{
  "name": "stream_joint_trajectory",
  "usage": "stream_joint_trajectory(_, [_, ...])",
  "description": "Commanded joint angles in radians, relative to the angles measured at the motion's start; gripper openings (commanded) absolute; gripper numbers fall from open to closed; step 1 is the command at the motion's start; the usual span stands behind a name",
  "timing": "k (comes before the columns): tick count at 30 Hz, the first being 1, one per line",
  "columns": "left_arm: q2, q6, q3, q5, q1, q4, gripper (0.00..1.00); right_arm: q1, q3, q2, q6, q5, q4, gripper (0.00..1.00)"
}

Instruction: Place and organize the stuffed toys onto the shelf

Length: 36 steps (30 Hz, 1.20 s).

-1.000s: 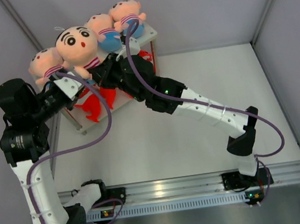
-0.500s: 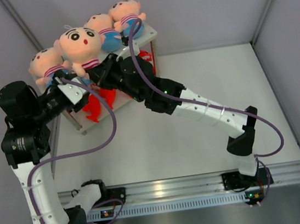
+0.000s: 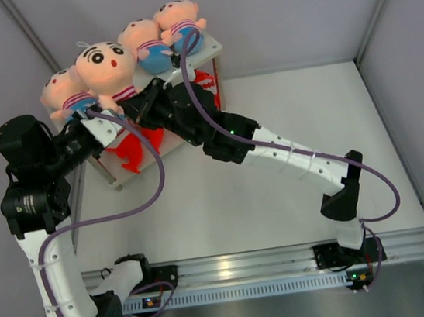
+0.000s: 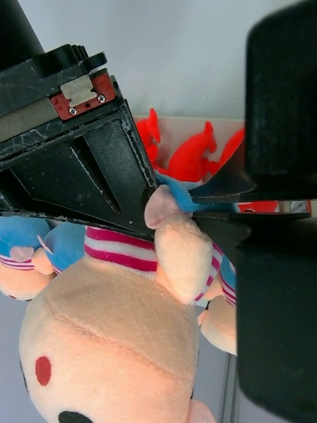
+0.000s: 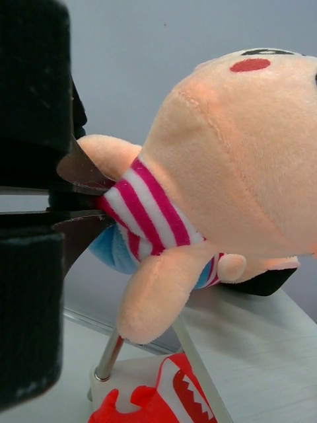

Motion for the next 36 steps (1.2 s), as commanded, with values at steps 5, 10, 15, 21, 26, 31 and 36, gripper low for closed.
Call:
stream_joint_trajectory(5, [0.03, -0.126, -0.001, -0.021, -0.006, 0.121, 0.0, 0.088, -0.045, -0.098, -0.098, -0.069, 0.097, 0.31])
stream_joint_trajectory(10, [0.076, -0.314, 0.016, -0.045, -0.004, 0.286, 0.0, 0.088, -0.191, -0.261, -0.23, 0.121, 0.082, 0.47])
stream_joint_trajectory(15, [0.127, -0.511, 0.024, -0.115, -0.006, 0.393, 0.0, 0.083, -0.36, -0.396, -0.316, 0.262, 0.137, 0.5])
stream_joint_trajectory(21, [0.15, -0.583, -0.019, -0.17, -0.006, 0.507, 0.0, 0.083, -0.456, -0.5, -0.394, 0.35, 0.194, 0.51])
stream_joint_trajectory(26, [0.127, -0.601, -0.018, -0.232, -0.006, 0.531, 0.0, 0.08, -0.531, -0.559, -0.395, 0.387, 0.209, 0.51])
stream_joint_trajectory(31, [0.045, -0.579, -0.062, -0.21, -0.004, 0.511, 0.0, 0.08, -0.544, -0.573, -0.405, 0.398, 0.241, 0.51])
stream_joint_trajectory(36, [0.033, -0.552, -0.071, -0.334, -0.004, 0.507, 0.0, 0.082, -0.548, -0.571, -0.401, 0.395, 0.24, 0.51])
